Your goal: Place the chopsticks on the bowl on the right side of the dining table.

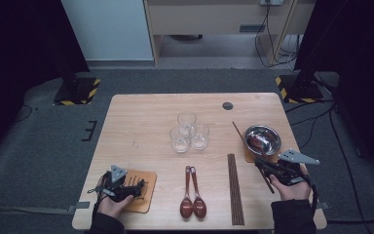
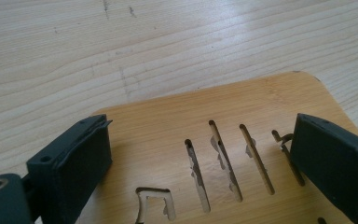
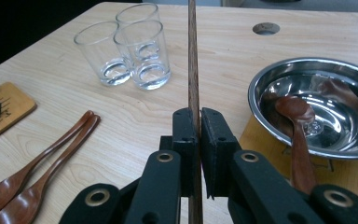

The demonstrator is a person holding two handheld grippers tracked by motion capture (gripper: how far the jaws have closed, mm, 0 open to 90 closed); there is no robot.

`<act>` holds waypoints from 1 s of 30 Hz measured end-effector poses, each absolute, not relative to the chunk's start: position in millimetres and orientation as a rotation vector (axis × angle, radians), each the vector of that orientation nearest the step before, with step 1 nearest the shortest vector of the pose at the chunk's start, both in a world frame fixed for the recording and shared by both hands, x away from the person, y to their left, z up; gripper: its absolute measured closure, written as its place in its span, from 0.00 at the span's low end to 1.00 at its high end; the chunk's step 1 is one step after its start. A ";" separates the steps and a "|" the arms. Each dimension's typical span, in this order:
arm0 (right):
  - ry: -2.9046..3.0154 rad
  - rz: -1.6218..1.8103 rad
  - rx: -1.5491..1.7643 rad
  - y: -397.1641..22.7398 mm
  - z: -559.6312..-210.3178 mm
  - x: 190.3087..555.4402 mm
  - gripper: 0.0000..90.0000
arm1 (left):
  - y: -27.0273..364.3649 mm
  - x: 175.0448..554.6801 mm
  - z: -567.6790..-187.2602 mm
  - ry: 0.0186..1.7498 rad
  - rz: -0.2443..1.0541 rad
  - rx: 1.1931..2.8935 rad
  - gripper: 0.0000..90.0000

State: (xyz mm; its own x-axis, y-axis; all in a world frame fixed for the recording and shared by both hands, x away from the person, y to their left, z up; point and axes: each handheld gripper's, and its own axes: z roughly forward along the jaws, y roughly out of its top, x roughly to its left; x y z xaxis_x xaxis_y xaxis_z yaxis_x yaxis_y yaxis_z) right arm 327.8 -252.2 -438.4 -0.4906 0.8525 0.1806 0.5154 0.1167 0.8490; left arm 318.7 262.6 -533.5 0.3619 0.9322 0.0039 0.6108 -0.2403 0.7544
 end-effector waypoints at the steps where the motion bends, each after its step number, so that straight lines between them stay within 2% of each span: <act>1: 2.043 1.329 1.334 -251.9 -437.3 328.1 0.94 | 262.6 318.7 -533.5 1.335 0.613 1.955 0.05; 30: 1.962 1.370 1.349 -275.9 -419.1 341.8 0.94 | 262.6 318.7 -533.5 1.336 0.613 1.955 0.05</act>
